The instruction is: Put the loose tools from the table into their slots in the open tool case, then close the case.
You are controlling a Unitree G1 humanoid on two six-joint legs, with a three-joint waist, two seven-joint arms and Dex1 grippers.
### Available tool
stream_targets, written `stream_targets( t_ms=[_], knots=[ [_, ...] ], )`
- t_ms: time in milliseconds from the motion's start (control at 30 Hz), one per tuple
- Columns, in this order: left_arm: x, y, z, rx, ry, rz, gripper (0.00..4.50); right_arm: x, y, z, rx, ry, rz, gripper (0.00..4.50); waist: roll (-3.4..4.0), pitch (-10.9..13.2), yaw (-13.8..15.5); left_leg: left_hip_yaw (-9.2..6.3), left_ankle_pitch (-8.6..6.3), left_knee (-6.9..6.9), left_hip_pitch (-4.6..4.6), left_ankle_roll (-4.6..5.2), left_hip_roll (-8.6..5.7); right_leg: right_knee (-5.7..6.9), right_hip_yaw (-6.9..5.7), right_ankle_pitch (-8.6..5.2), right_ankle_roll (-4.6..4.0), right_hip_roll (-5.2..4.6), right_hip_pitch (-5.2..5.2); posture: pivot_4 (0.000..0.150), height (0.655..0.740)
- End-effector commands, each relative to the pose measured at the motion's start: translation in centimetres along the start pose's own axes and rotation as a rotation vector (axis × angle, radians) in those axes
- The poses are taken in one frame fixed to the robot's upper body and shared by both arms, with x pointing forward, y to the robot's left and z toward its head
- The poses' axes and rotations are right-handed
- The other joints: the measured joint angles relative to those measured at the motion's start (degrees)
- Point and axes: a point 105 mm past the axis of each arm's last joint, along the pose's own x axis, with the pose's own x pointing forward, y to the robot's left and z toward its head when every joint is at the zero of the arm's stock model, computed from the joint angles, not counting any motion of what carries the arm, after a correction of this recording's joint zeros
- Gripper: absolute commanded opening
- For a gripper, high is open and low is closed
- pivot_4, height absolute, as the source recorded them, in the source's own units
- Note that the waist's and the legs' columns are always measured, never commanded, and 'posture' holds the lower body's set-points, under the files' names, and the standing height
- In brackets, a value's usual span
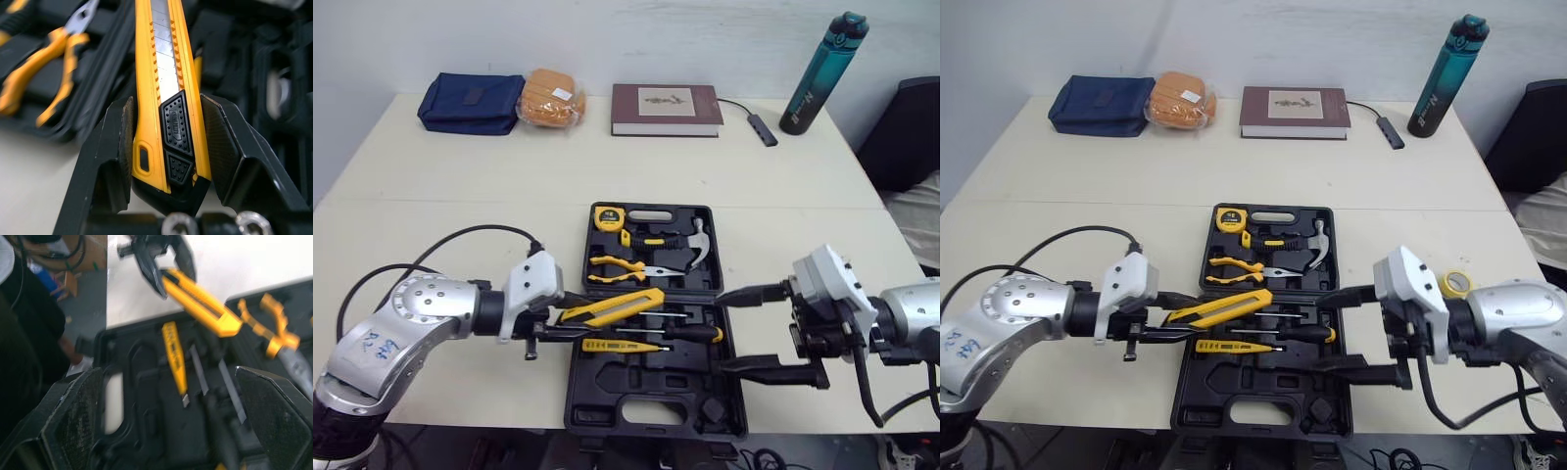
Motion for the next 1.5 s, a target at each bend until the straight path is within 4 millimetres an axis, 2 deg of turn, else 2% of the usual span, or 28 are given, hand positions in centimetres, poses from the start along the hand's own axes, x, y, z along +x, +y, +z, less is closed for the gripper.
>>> stream_targets(
  t_ms=[33, 200, 400, 667, 833, 1000, 1100, 1300, 1367, 1500],
  knots=[
    [2.6, -1.7, 0.5, 0.082, 0.039, -0.119, 1.37, -0.6, 0.0, 0.2, -0.071, 0.029, -0.061, 4.50, 0.00, 0.00, -0.02, 0.00, 0.01, 0.04, 0.00, -0.01, -0.01, 0.01, 0.00, 0.01, 0.02, 0.01, 0.02, 0.150, 0.7400],
    [4.9, -2.6, 0.3, 0.131, 0.085, -0.191, 1.37, -1.2, 0.9, -0.4, -0.031, 0.064, -0.062, 4.50, -0.01, 0.01, 0.07, 0.06, 0.09, 0.10, -0.01, 0.03, -0.03, 0.00, 0.13, 0.06, 0.11, 0.07, 0.02, 0.150, 0.7400],
    [6.4, -3.5, 0.2, 0.159, 0.123, -0.253, 1.37, -1.9, 1.1, -1.2, -0.009, 0.101, -0.086, 4.50, -0.02, 0.01, 0.43, 0.05, 0.09, 0.20, -0.05, 0.05, -0.03, -0.01, 0.15, 0.08, 0.15, 0.08, 0.04, 0.150, 0.7400],
    [6.8, -3.7, -0.6, 0.169, 0.198, -0.277, 1.37, -2.6, 1.0, -1.6, -0.003, 0.126, -0.107, 4.50, -0.02, 0.01, 1.21, 0.06, 0.09, 0.27, -0.04, 0.05, -0.04, 0.01, 0.21, 0.08, 0.16, 0.11, 0.03, 0.150, 0.7400],
    [7.1, -4.1, -0.6, 0.150, 0.194, -0.285, 1.37, -2.6, 0.9, -1.6, 0.000, 0.123, -0.116, 4.50, -0.02, 0.01, 1.49, 0.04, 0.08, 0.41, -0.10, 0.07, -0.04, 0.00, 0.21, 0.08, 0.17, 0.11, 0.04, 0.150, 0.7400],
    [7.6, -3.3, -0.5, 0.145, 0.195, -0.240, 1.37, -2.7, 0.8, -1.5, 0.005, 0.119, -0.119, 4.50, -0.02, 0.01, 1.41, 0.00, 0.05, 0.59, -0.14, 0.13, -0.04, 0.07, 0.21, 0.08, 0.18, 0.12, 0.04, 0.150, 0.7400],
    [7.8, -4.3, -0.8, 0.148, 0.197, -0.291, 1.37, -2.8, 0.8, -1.6, 0.007, 0.125, -0.118, 4.50, -0.02, 0.01, 1.40, 0.00, 0.04, 0.63, -0.15, 0.14, -0.04, 0.11, 0.22, 0.08, 0.18, 0.12, 0.04, 0.150, 0.7400],
    [8.2, -4.1, -1.0, 0.119, 0.188, -0.261, 1.37, -2.8, 0.4, -1.6, 0.010, 0.120, -0.139, 4.50, -0.02, 0.01, 1.42, -0.01, 0.02, 0.69, -0.15, 0.17, -0.04, 0.13, 0.23, 0.09, 0.19, 0.12, 0.06, 0.150, 0.7400],
    [7.9, -4.4, -1.1, 0.121, 0.191, -0.274, 2.45, -2.9, 0.4, -1.6, 0.012, 0.123, -0.138, 4.50, -0.02, 0.01, 1.40, -0.01, 0.02, 0.70, -0.15, 0.17, -0.04, 0.15, 0.23, 0.09, 0.19, 0.12, 0.06, 0.150, 0.7400],
    [6.4, -3.7, -1.2, 0.180, 0.214, -0.256, 4.14, -2.9, 0.4, -1.7, 0.013, 0.126, -0.135, 4.50, -0.02, 0.01, 1.33, -0.01, 0.02, 0.71, -0.14, 0.16, -0.04, 0.16, 0.24, 0.09, 0.19, 0.12, 0.06, 0.150, 0.7400]
  ],
)
